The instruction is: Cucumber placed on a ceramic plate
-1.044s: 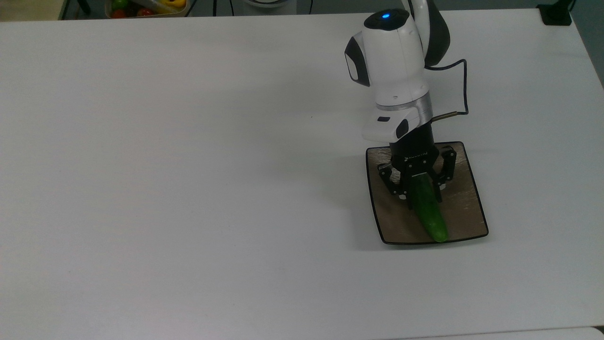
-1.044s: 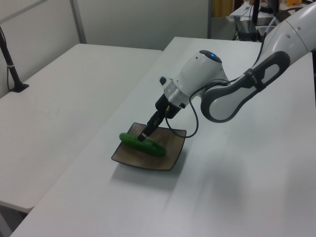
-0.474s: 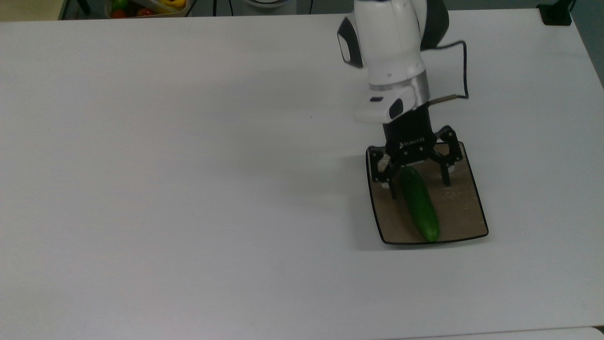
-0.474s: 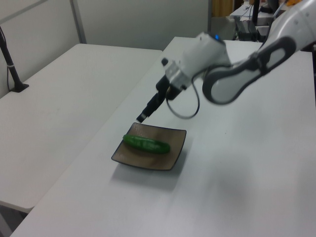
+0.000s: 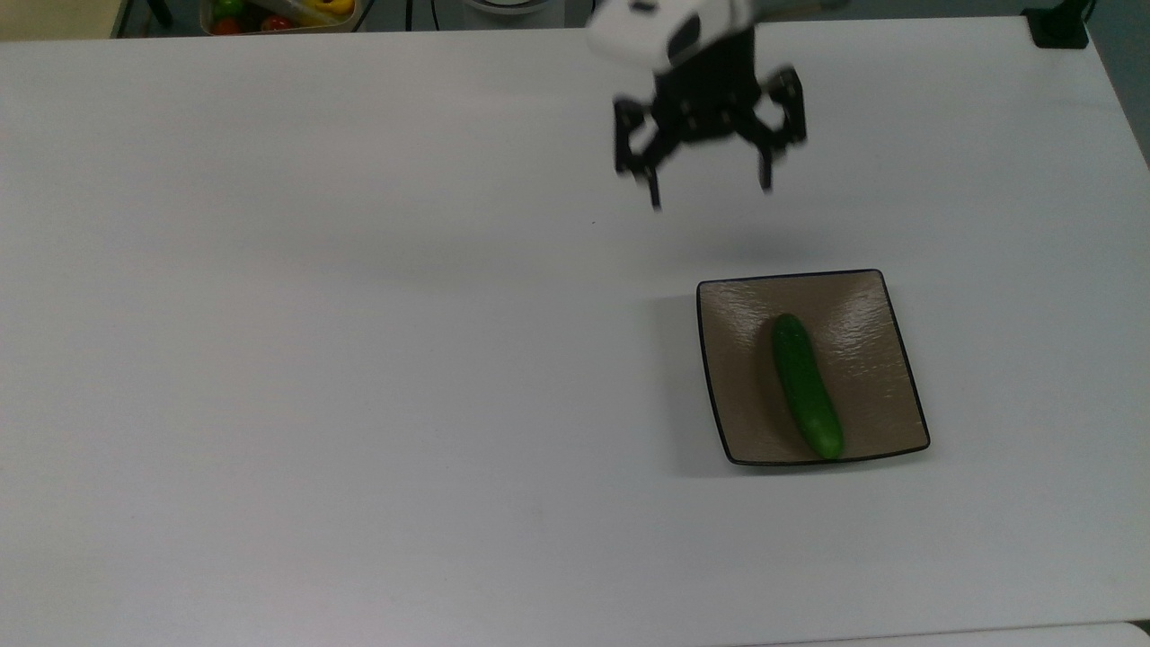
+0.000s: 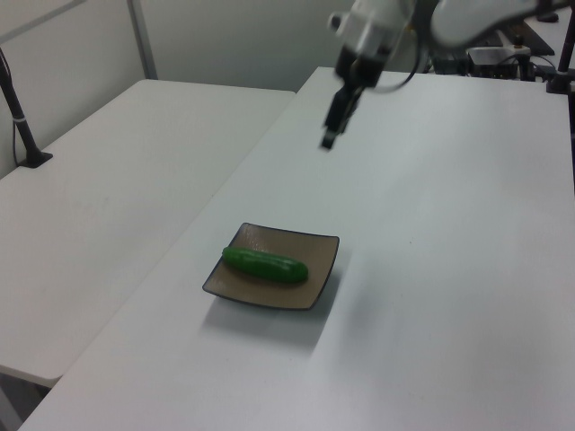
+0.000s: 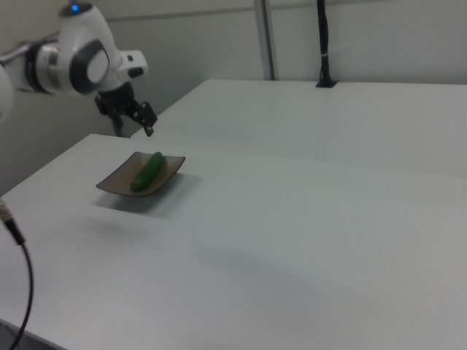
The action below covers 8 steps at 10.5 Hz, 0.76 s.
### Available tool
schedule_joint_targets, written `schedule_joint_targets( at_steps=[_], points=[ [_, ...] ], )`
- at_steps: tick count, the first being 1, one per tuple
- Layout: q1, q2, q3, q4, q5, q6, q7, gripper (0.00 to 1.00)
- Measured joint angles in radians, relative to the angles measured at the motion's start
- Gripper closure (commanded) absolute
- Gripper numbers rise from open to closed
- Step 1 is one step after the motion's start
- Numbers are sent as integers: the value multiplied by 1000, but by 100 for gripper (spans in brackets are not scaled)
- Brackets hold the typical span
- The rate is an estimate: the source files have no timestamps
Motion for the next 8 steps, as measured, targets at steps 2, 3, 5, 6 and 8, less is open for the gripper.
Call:
schedule_joint_targets(
  at_steps=[2,3,5,6,8],
  points=[
    [-35,-126,-3,-11,0,-239,1,0],
    [-52,-179,-4,-17,0,-350,1,0],
    [-90,-259,-6,-28,-3,-493,2,0],
    [-121,-293,-7,-39,-5,-545,2,0],
    [-164,-317,-8,-58,-6,-583,2,0]
  ],
)
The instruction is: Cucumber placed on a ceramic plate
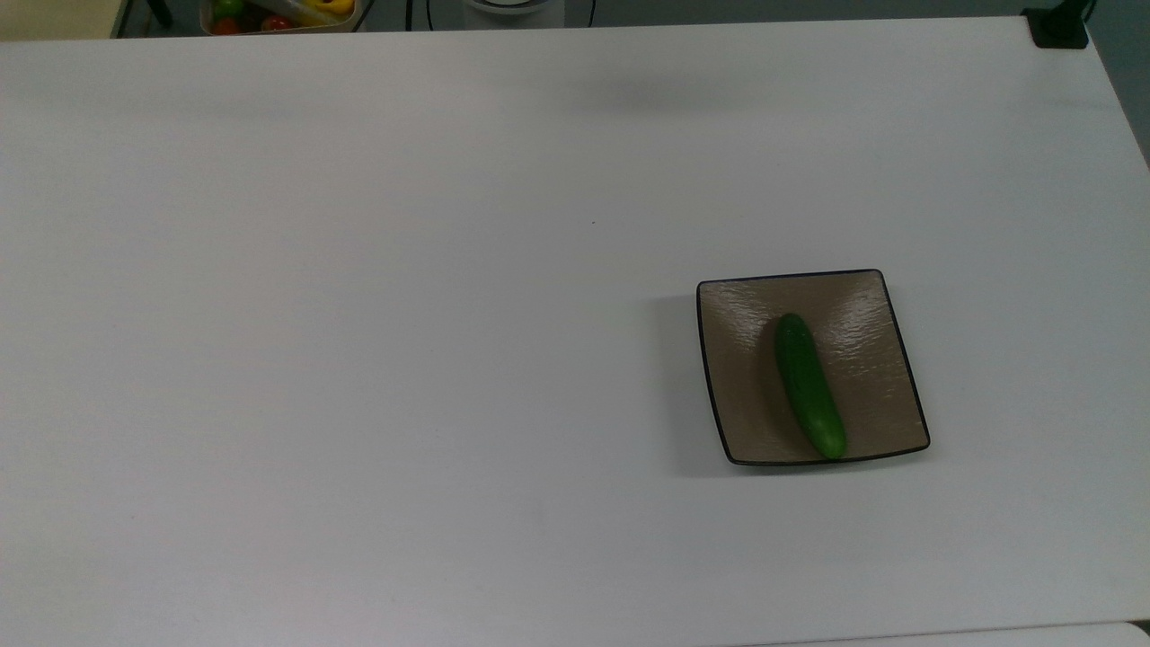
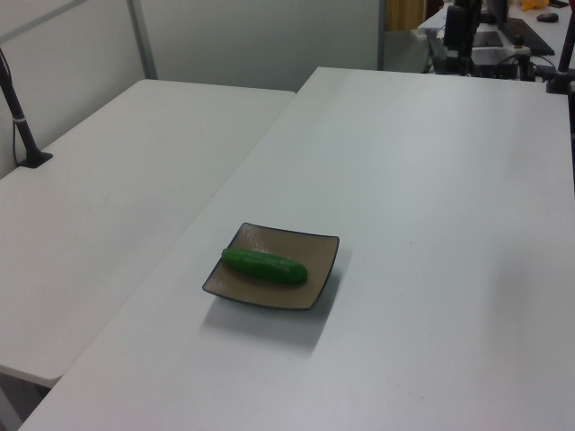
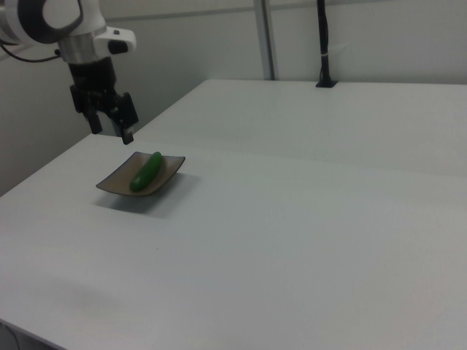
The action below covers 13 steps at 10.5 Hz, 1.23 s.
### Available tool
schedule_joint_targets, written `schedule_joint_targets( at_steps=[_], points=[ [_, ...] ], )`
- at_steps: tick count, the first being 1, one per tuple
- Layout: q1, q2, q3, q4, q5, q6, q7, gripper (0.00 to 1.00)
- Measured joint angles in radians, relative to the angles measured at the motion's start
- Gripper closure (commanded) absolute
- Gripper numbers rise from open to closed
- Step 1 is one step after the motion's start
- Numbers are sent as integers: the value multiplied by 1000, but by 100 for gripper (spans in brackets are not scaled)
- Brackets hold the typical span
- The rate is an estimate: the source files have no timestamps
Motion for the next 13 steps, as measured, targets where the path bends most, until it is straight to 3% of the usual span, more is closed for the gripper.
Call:
schedule_joint_targets(
  at_steps=[7,13],
  points=[
    [-4,55,-53,-33,0,145,-173,0],
    [-3,90,-66,-33,0,224,-182,0]
  ],
)
